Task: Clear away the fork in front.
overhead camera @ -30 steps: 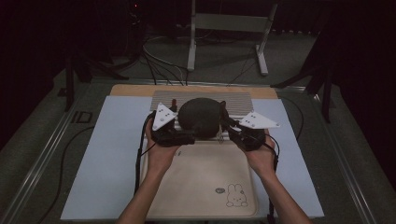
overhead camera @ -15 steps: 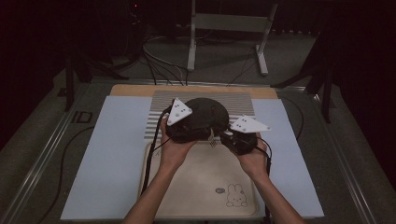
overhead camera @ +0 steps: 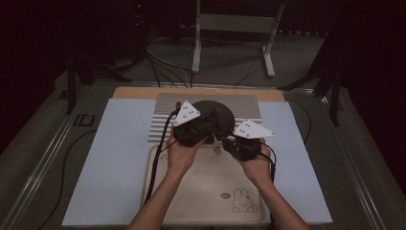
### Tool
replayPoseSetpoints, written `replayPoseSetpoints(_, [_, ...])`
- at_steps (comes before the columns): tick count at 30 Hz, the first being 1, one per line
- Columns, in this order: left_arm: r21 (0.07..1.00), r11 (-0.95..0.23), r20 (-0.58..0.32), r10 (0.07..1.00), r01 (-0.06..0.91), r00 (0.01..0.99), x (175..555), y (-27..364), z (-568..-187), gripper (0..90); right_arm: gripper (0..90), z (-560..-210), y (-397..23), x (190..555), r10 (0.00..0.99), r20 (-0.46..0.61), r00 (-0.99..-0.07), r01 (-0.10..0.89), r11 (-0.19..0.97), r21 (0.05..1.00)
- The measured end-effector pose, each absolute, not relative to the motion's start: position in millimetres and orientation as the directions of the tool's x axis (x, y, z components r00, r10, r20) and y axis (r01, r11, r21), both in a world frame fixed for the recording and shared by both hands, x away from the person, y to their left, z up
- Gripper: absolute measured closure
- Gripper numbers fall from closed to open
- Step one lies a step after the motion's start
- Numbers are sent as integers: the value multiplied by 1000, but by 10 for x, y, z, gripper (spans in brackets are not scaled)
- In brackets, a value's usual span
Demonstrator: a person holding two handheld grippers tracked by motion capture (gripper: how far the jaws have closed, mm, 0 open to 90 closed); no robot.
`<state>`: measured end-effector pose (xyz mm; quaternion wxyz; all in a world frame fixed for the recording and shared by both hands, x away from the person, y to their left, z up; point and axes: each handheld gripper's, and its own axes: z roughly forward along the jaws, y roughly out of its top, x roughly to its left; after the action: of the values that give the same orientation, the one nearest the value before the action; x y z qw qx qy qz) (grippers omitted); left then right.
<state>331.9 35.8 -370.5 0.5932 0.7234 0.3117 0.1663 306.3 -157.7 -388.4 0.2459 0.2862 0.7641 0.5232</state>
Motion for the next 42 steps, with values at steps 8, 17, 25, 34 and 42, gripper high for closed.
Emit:
replayPoseSetpoints(8, [956, -111, -137, 650, 272, 748, 3326, 452, -3692, 803, 357, -3921, -1731, 3003, 718, -25, -695, 217, 243, 945])
replayPoseSetpoints(17, [956, -114, -133, 655, 271, 744, 3301, 597, -3662, 803, 148, -4082, -1977, 2865, 792, -40, -610, 228, 223, 948])
replayPoseSetpoints(25, [950, -131, -129, 665, 285, 736, 3281, 720, -3667, 803, 124, -4194, -2193, 2773, 825, -51, -563, 226, 213, 950])
replayPoseSetpoints(34, [941, -117, -155, 683, 317, 714, 3260, 918, -3665, 803, 120, -4368, -2433, 2684, 868, -42, -494, 251, 189, 949])
replayPoseSetpoints(42, [932, -139, -160, 670, 334, 725, 3213, 1132, -3668, 803, 118, -4511, -2613, 2589, 893, -66, -446, 258, 199, 945])
